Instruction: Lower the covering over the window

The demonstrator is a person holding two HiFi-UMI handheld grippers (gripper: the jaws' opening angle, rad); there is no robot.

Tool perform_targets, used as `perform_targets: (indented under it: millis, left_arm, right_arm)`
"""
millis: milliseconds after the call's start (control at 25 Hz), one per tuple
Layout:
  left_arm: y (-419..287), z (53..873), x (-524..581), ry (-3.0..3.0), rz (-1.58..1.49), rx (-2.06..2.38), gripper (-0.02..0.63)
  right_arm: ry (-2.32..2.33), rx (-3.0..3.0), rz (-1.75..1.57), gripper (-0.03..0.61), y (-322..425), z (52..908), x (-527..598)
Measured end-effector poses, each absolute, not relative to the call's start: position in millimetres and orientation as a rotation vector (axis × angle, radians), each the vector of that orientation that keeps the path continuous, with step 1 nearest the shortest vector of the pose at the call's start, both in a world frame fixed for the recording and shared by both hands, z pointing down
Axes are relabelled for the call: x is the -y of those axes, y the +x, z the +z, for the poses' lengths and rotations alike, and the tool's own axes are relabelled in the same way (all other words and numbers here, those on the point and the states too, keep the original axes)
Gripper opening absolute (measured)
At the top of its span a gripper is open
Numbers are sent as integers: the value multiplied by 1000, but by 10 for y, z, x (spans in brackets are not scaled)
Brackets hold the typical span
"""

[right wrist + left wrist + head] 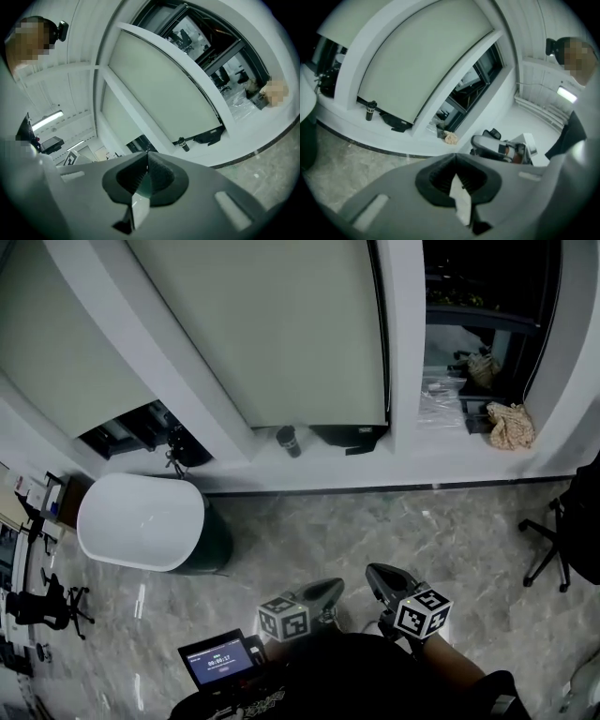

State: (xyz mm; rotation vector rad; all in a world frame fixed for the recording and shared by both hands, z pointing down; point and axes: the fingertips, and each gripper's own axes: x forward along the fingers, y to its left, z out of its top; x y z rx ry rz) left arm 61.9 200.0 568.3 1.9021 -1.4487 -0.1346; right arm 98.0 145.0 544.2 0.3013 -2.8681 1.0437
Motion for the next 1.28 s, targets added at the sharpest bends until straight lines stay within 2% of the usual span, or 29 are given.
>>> perform_targets:
  millis: [360,600,1000,1280]
  left_arm:
    - [822,5580,-2212,1942,-113,1429,0]
    - [851,5510,-2260,2027,-111,1368,0]
    - [292,5312,-3014,2082,-186,1297,0]
    - [-240,5439,-3684,2073,-166,1290,0]
  right_arm:
    - [313,2896,1081,8,1116,5326,-1749]
    - [434,2914,995,8,1053,5181,-1809]
    - [607,2897,873,8,562,4971,-2484]
    - [544,2846,896,8,-47,5245,-3264]
